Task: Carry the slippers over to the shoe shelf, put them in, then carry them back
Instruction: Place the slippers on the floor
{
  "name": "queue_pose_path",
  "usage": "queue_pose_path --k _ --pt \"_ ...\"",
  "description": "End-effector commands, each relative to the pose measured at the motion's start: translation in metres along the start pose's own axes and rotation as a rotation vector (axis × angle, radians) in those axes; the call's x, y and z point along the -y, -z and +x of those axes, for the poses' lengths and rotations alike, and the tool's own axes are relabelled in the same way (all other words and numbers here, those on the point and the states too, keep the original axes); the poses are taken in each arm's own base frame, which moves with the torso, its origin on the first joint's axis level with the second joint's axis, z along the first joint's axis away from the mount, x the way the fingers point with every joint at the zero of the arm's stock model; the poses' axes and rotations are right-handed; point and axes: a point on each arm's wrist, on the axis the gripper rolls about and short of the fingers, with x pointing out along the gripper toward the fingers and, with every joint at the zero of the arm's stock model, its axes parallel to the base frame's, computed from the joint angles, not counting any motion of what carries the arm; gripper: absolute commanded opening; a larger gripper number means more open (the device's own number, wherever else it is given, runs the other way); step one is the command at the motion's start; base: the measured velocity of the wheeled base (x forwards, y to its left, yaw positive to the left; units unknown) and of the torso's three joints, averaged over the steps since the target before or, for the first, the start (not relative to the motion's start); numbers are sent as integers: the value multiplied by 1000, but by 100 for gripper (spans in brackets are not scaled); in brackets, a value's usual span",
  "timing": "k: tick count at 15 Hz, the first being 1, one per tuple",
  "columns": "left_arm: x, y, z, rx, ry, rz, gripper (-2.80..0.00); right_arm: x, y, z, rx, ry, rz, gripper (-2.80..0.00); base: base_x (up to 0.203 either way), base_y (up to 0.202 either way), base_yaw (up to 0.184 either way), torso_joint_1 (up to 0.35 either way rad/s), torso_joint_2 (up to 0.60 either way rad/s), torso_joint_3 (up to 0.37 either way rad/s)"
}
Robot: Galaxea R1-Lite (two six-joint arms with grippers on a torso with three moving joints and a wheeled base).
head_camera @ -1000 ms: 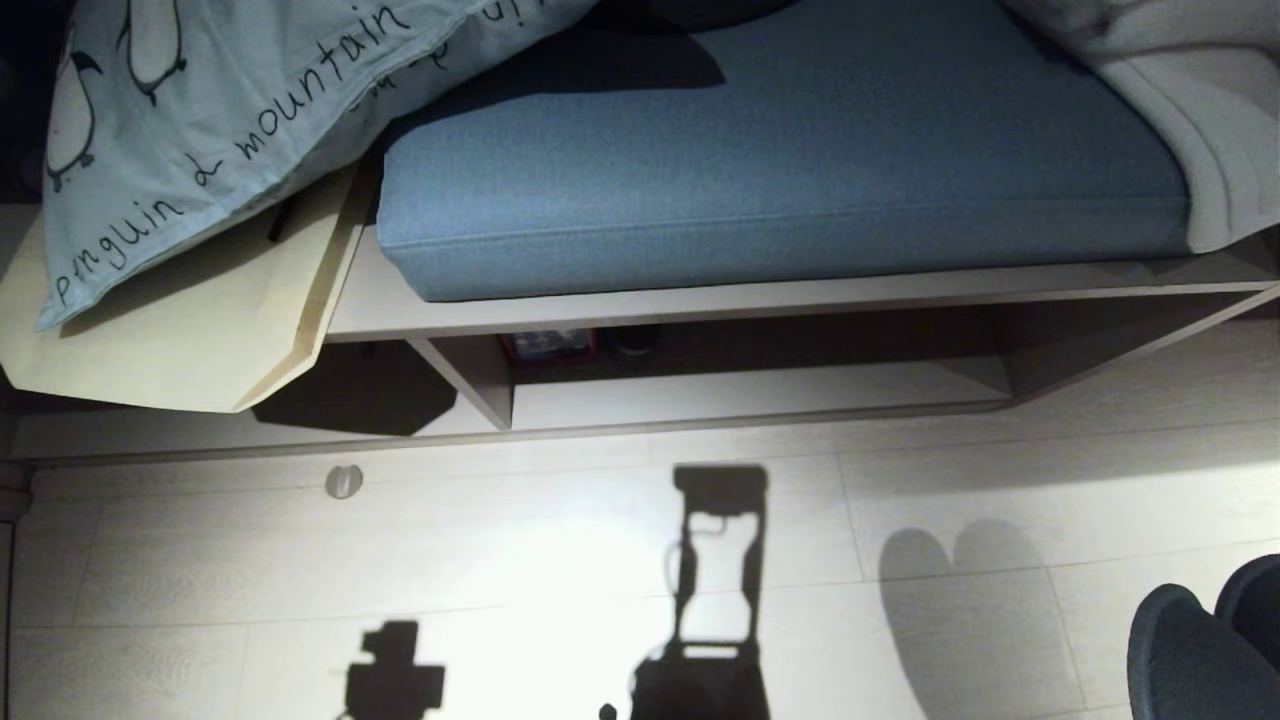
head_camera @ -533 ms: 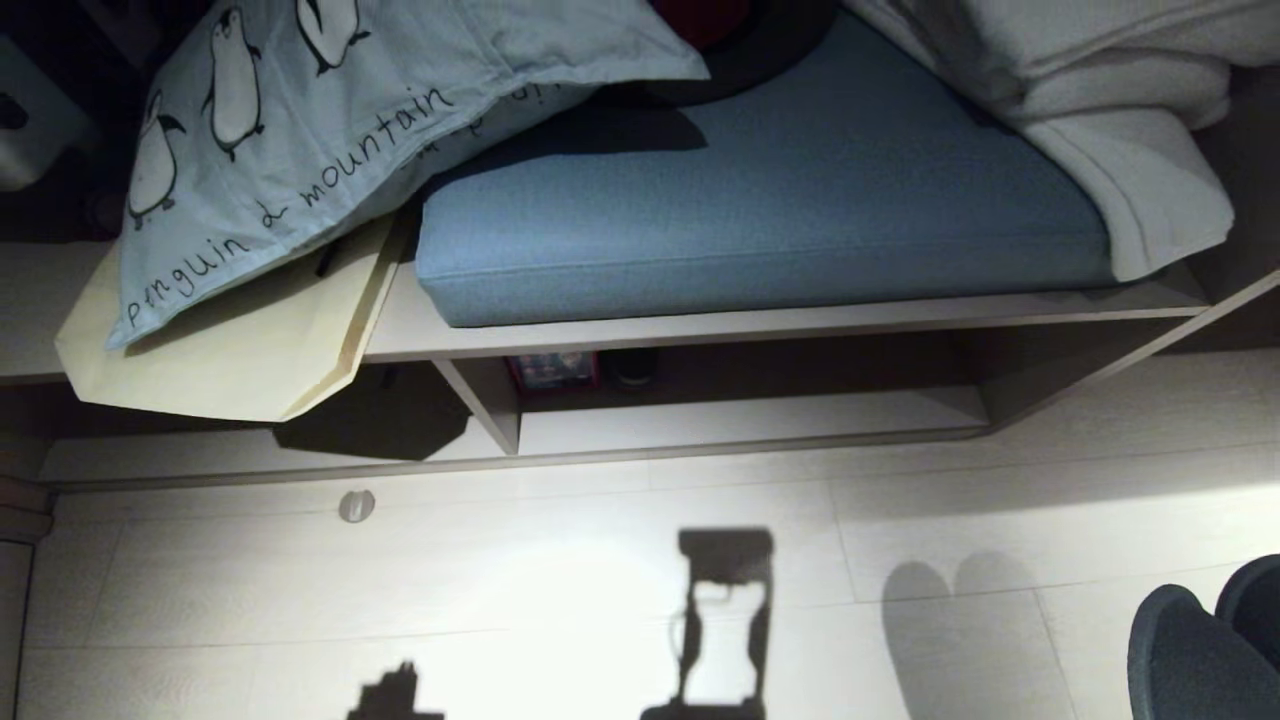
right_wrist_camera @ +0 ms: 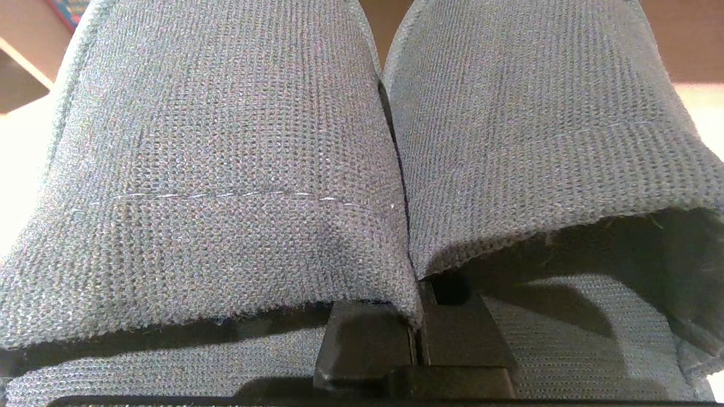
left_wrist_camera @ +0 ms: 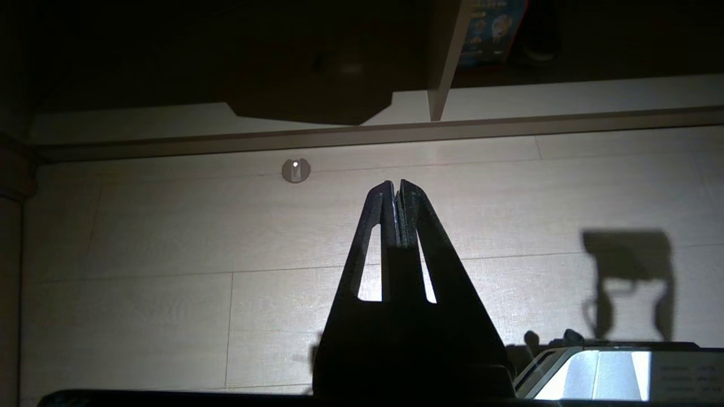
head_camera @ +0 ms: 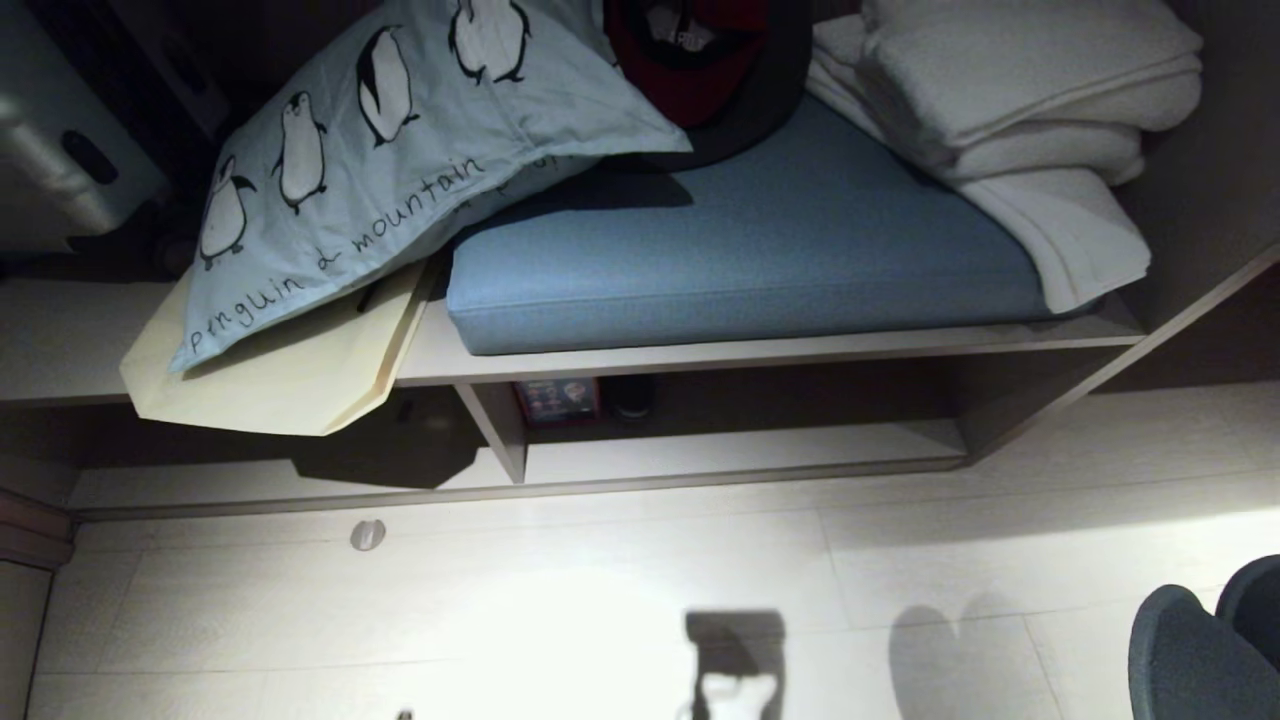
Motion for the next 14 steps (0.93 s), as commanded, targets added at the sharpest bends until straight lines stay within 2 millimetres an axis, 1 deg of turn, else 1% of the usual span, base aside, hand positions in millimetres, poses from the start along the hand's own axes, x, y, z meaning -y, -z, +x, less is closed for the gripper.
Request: queue_pose_path --k 1,8,11,14 --pt "0 0 0 0 0 -1 -280 0 0 0 -3 0 0 -280 0 0 0 7 -16 203" --pt "0 0 0 0 0 0 -280 0 0 0 -3 0 0 -280 0 0 0 3 1 198" --pt "0 0 0 -1 0 -1 -280 0 0 0 -3 0 0 -280 0 0 0 1 0 65" --pt "0 0 0 0 0 -1 -280 0 0 0 -3 0 0 -280 0 0 0 3 4 165"
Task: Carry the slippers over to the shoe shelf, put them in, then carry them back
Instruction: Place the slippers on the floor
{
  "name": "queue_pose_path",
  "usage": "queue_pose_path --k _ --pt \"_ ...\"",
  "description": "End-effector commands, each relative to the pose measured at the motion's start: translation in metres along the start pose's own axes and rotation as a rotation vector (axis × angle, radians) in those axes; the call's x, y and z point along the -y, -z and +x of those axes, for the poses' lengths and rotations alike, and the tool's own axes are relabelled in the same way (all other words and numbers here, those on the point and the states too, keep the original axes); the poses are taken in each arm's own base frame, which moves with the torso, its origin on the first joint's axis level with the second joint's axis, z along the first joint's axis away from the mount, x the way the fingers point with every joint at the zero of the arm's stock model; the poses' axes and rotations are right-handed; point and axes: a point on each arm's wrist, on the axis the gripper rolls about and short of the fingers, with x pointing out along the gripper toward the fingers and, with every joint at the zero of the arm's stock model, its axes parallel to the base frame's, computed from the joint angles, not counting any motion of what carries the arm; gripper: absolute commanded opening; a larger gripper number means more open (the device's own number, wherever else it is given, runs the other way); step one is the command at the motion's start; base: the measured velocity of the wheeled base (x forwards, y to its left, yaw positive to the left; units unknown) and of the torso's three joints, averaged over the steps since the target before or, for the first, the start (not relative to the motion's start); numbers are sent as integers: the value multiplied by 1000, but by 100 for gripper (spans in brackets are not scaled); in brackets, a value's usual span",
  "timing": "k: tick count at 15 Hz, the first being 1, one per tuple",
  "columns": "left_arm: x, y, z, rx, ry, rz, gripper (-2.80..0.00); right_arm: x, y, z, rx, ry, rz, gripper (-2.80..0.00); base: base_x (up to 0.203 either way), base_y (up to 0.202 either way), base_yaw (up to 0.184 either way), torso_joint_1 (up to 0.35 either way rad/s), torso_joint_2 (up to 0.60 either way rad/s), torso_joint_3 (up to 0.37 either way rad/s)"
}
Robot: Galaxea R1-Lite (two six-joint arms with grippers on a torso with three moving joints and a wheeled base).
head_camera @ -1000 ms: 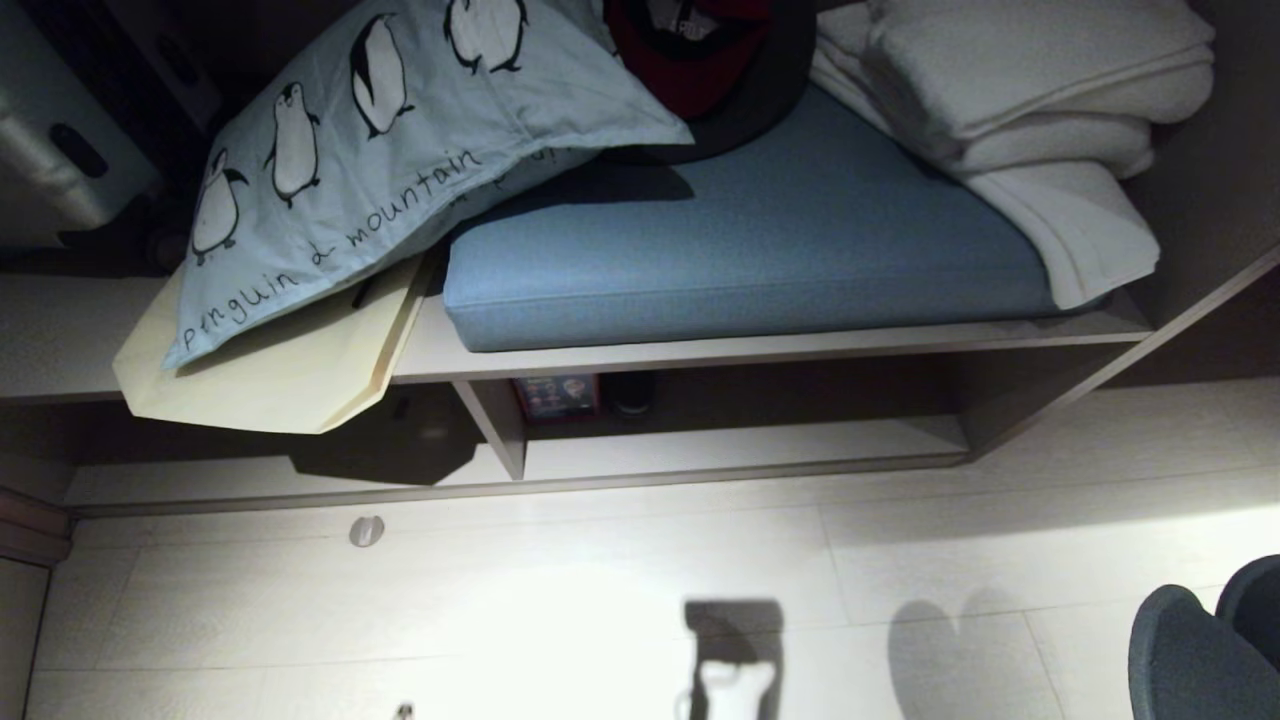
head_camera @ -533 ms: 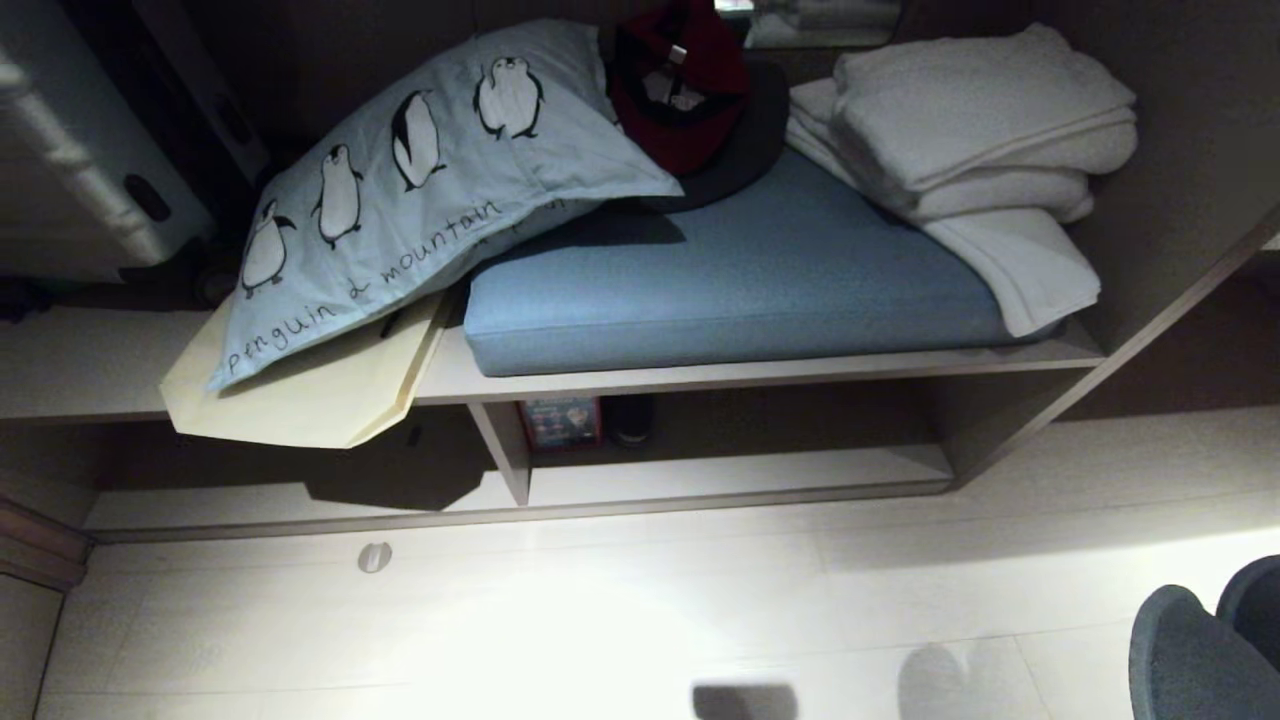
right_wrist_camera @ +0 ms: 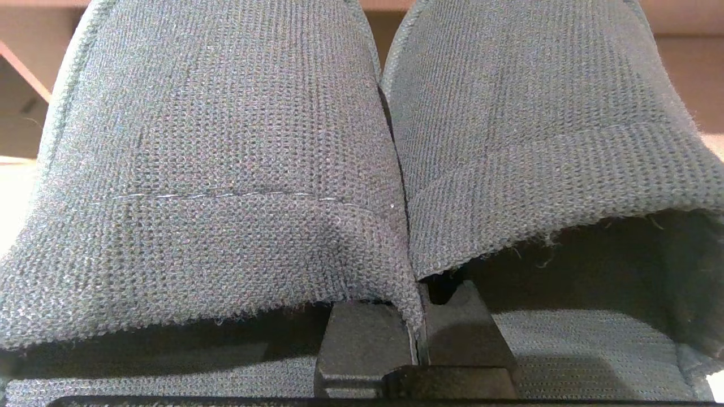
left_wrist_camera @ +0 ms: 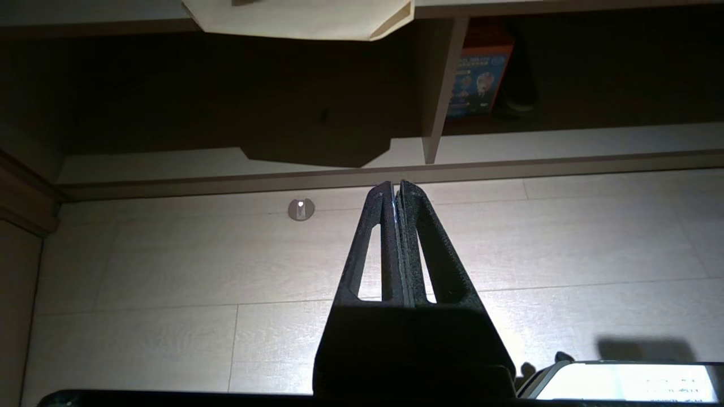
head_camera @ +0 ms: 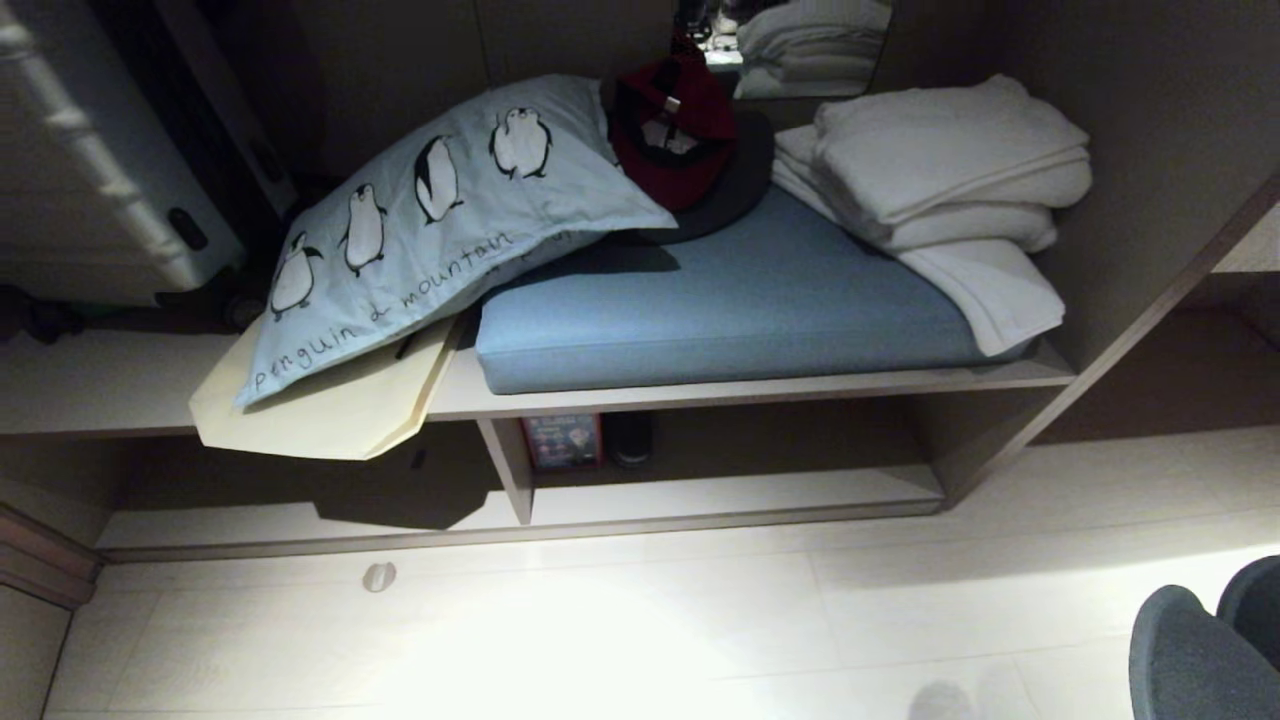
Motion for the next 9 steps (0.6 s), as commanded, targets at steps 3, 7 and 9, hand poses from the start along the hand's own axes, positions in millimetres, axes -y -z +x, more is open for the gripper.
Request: queue_pose_path --k 3,7,9 --pt "0 0 0 -1 0 0 -280 0 0 0 -3 -1 0 -280 0 0 0 3 1 197" --pt "0 0 0 1 -2 0 -280 0 0 0 -3 -1 0 -280 0 0 0 4 2 203" --pt "0 0 0 -1 0 0 -280 0 0 0 -3 -1 0 -280 0 0 0 2 -1 202"
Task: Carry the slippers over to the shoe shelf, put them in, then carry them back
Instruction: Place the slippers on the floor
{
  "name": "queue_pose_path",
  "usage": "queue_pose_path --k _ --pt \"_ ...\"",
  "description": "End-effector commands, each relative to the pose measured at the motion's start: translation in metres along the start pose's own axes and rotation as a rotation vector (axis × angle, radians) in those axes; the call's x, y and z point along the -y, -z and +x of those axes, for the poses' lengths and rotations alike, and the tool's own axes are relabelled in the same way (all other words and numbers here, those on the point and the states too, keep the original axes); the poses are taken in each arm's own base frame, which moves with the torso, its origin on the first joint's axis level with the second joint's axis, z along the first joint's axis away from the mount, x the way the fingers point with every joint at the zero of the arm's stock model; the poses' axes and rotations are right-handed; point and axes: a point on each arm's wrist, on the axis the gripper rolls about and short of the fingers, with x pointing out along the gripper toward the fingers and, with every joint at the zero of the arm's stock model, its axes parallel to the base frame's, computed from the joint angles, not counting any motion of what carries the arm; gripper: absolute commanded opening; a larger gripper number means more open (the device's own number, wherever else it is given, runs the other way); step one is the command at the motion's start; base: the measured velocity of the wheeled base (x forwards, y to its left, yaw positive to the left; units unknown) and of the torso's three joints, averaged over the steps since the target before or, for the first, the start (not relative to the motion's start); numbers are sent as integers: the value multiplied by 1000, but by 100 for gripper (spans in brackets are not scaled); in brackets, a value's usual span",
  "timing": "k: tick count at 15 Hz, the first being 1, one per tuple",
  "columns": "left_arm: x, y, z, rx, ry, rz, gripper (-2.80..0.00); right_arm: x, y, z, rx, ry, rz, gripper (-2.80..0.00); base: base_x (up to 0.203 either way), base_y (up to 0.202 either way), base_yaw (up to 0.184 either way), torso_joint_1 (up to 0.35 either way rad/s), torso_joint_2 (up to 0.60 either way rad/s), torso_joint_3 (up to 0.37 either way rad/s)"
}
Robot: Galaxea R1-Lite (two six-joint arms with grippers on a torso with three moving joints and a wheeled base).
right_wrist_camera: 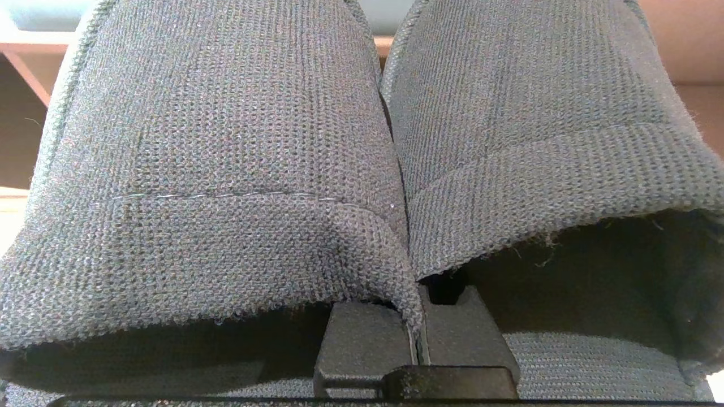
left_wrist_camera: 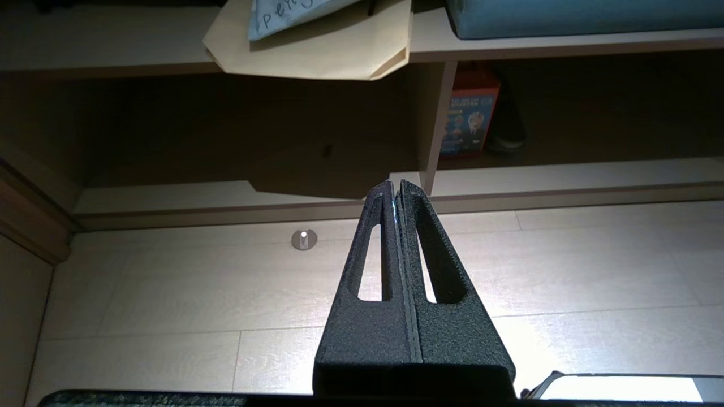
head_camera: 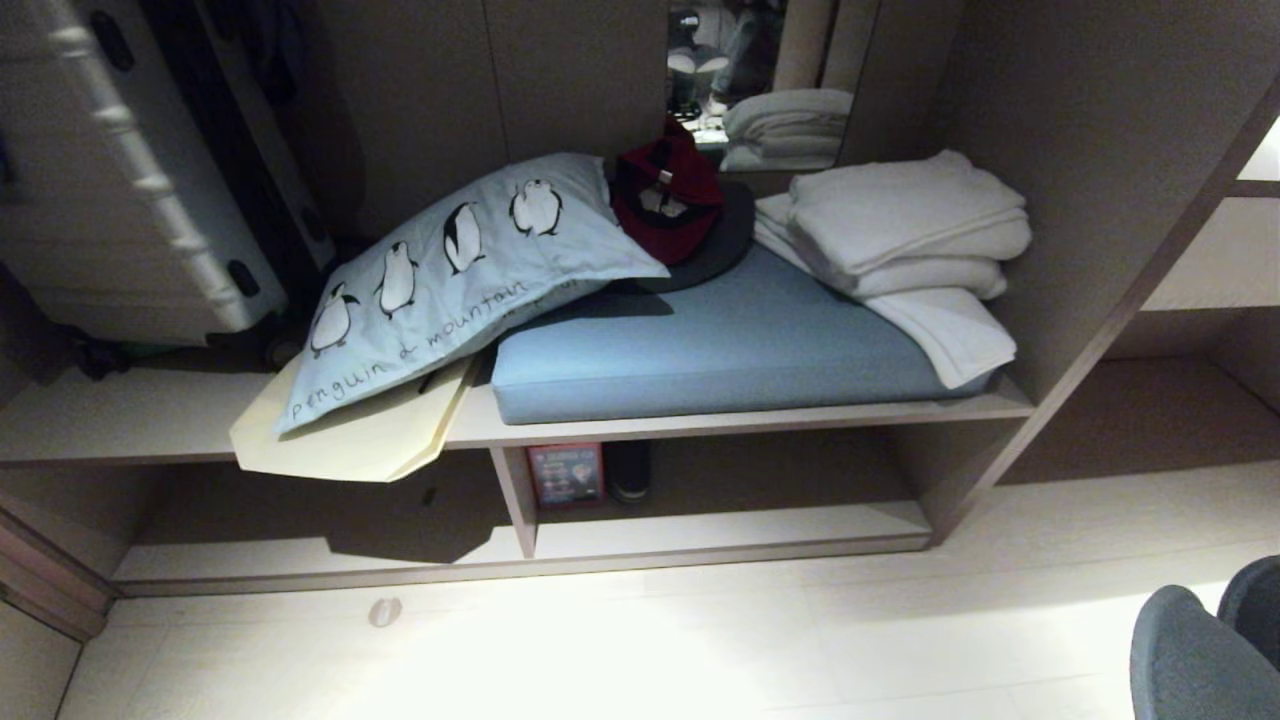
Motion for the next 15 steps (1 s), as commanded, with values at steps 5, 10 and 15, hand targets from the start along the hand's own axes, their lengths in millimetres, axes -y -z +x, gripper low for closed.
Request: queue_pose_path --k 5,10,15 --pt "0 0 0 0 0 -1 -280 0 0 0 -3 0 0 -280 0 0 0 1 2 202" --pt "0 0 0 -1 0 -1 -280 0 0 0 -3 0 0 -280 0 0 0 1 2 203" --pt "0 0 0 0 0 -1 -280 0 0 0 -3 0 0 -280 0 0 0 4 2 202"
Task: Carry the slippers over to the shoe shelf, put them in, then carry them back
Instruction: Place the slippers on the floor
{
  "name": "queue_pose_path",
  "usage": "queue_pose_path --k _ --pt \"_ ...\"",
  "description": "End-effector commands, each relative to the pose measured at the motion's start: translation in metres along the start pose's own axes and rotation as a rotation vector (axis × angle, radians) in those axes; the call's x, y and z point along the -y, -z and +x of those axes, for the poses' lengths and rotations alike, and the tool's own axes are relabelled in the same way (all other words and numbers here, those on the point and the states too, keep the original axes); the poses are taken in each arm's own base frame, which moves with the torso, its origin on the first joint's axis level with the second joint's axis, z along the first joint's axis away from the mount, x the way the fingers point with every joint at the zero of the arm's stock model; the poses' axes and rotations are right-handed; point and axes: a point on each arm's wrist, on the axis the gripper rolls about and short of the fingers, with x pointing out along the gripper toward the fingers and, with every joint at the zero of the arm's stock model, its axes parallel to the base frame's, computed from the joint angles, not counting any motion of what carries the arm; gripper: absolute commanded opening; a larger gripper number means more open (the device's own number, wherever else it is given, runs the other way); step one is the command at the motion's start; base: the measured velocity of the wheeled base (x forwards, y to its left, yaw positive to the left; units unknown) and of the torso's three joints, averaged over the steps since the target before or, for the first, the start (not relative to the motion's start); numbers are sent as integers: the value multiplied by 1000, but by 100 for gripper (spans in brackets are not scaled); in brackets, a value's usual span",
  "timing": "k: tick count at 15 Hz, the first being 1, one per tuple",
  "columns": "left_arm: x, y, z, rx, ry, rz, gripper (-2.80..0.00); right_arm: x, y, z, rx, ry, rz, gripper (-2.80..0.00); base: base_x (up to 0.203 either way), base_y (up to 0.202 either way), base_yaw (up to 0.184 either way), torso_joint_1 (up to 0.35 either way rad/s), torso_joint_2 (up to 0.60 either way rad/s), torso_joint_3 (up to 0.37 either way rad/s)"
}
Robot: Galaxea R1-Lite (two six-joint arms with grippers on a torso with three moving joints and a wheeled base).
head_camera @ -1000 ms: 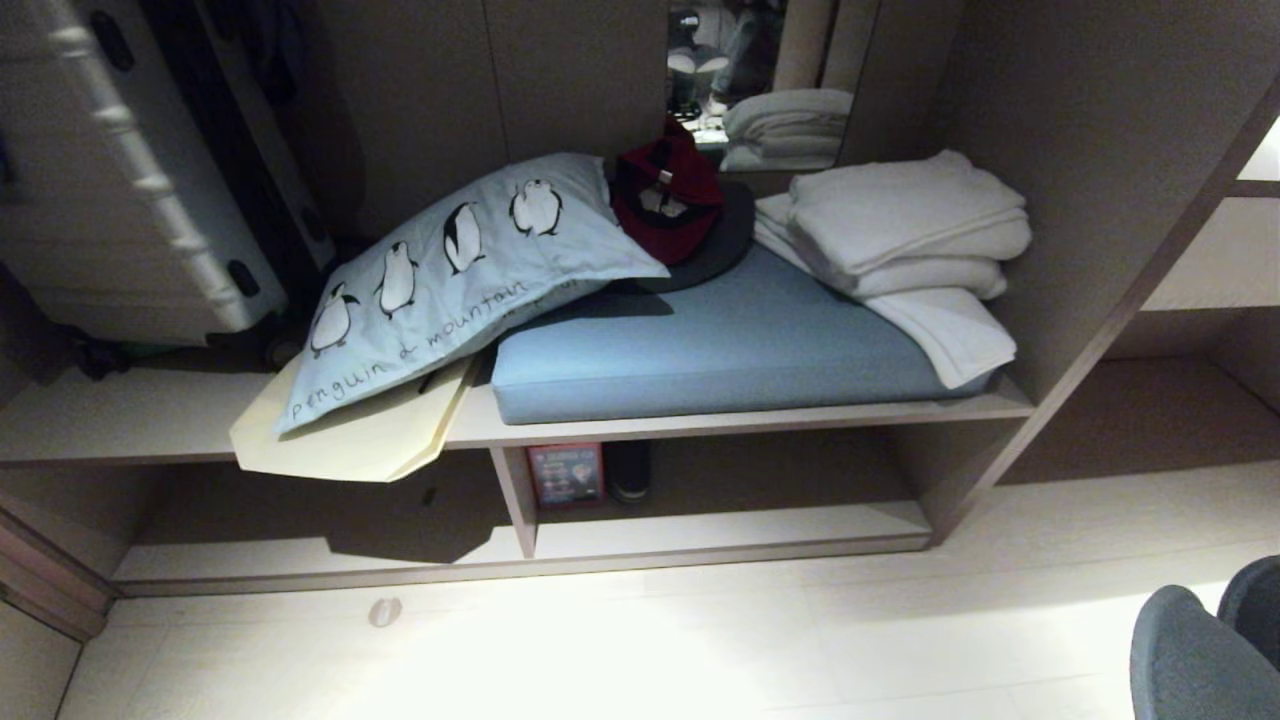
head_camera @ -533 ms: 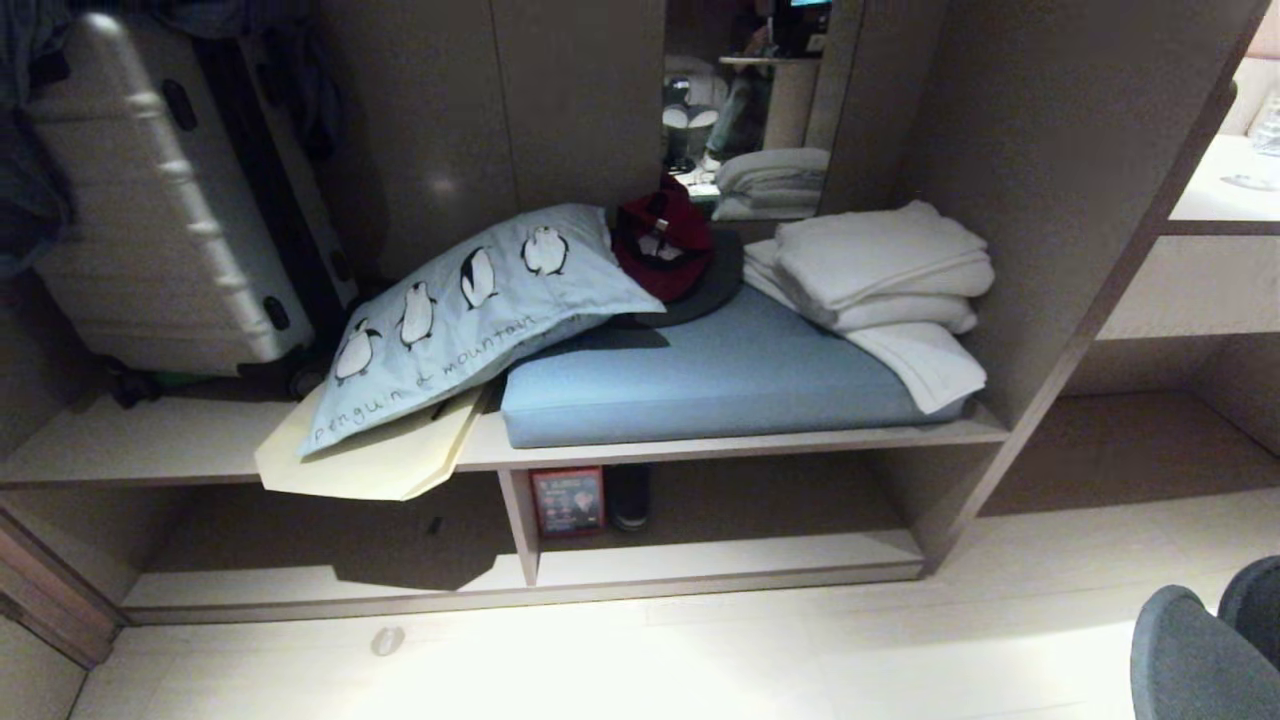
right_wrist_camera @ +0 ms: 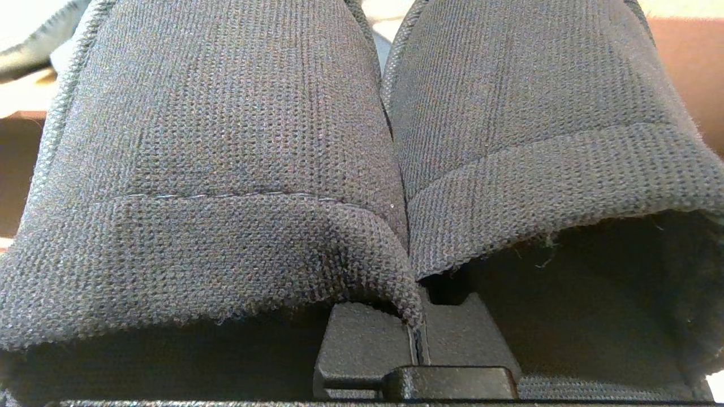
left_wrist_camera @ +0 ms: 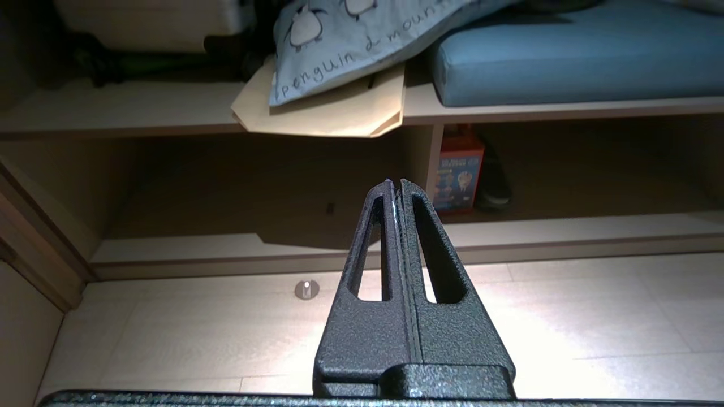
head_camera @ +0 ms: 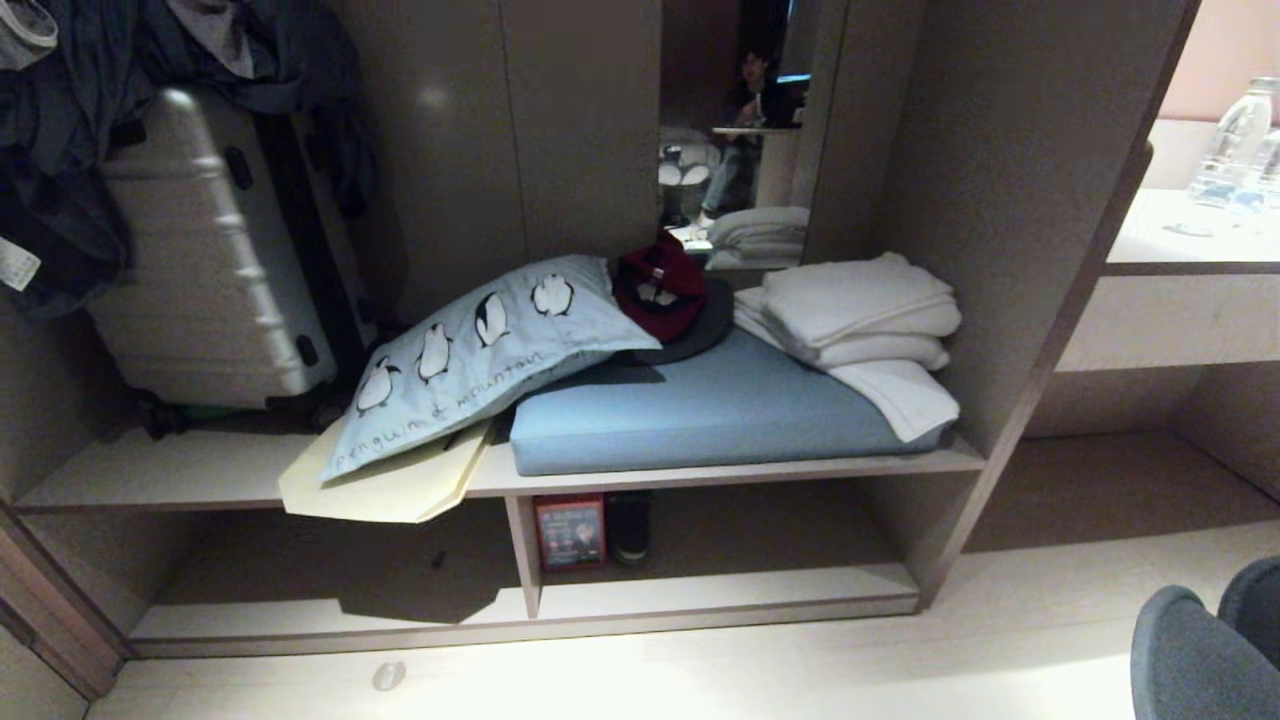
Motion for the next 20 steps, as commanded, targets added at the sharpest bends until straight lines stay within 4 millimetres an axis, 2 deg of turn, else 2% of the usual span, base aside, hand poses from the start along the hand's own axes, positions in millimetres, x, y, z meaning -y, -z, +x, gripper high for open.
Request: queue_pose_path --k 1,5,16,20 --pt "0 0 0 -1 0 0 -280 0 0 0 -3 0 0 -280 0 0 0 4 2 204" --pt "0 0 0 0 -1 0 -280 0 0 0 -3 0 0 -280 0 0 0 -1 3 186" --pt "0 0 0 1 0 1 -280 0 0 0 -3 0 0 -280 0 0 0 1 0 11" --pt "0 0 0 1 0 0 -280 0 0 0 -3 0 0 -280 -1 -165 -1 2 2 12"
